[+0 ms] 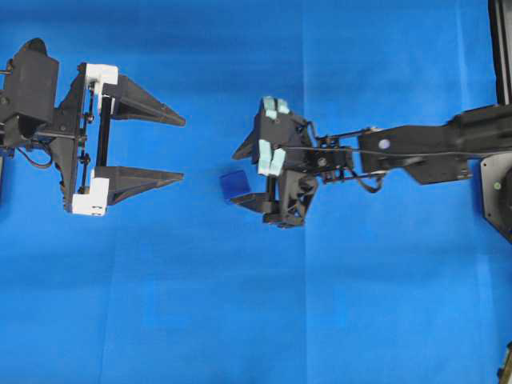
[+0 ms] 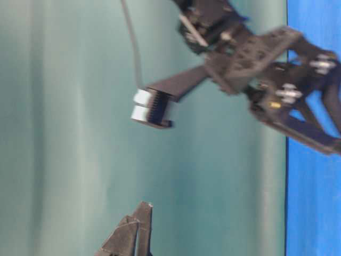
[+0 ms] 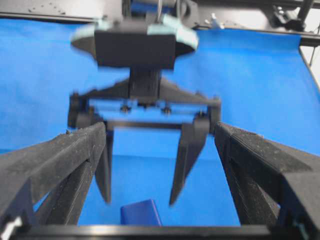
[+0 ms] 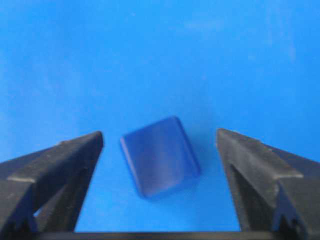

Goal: Handover the blue block to the right arm after grasping it with the left arm, then place it in the designated position.

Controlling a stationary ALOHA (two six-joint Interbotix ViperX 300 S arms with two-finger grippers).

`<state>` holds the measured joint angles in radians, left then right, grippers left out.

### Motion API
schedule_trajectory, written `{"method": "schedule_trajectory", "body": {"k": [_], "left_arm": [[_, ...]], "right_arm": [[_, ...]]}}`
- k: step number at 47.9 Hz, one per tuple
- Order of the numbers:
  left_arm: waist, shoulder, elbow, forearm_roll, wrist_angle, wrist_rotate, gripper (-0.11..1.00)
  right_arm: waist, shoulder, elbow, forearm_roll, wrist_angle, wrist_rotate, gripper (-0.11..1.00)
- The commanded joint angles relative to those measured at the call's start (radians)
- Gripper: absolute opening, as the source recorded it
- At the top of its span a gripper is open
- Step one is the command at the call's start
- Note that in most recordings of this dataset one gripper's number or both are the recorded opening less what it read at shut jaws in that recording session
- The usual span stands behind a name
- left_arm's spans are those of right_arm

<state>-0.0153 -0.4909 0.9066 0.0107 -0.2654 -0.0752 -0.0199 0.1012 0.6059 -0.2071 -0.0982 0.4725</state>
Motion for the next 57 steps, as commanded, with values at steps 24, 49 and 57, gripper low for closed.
{"method": "schedule_trajectory", "body": {"k": [24, 49, 57], "left_arm": [[-0.003, -0.011, -0.028, 0.002, -0.006, 0.002, 0.93], [-0.003, -0.011, -0.032, 0.002, -0.006, 0.000, 0.93], [-0.003, -0.008, -0.034, 0.000, -0.006, 0.000, 0.93]], "right_arm": [[0.011, -0.405, 0.057, -0.035, 0.189, 0.000, 0.87], [0.011, -0.606, 0.121, -0.040, 0.253, 0.000, 0.87], [0.011, -0.603, 0.121, -0.043, 0.253, 0.000, 0.87]]}}
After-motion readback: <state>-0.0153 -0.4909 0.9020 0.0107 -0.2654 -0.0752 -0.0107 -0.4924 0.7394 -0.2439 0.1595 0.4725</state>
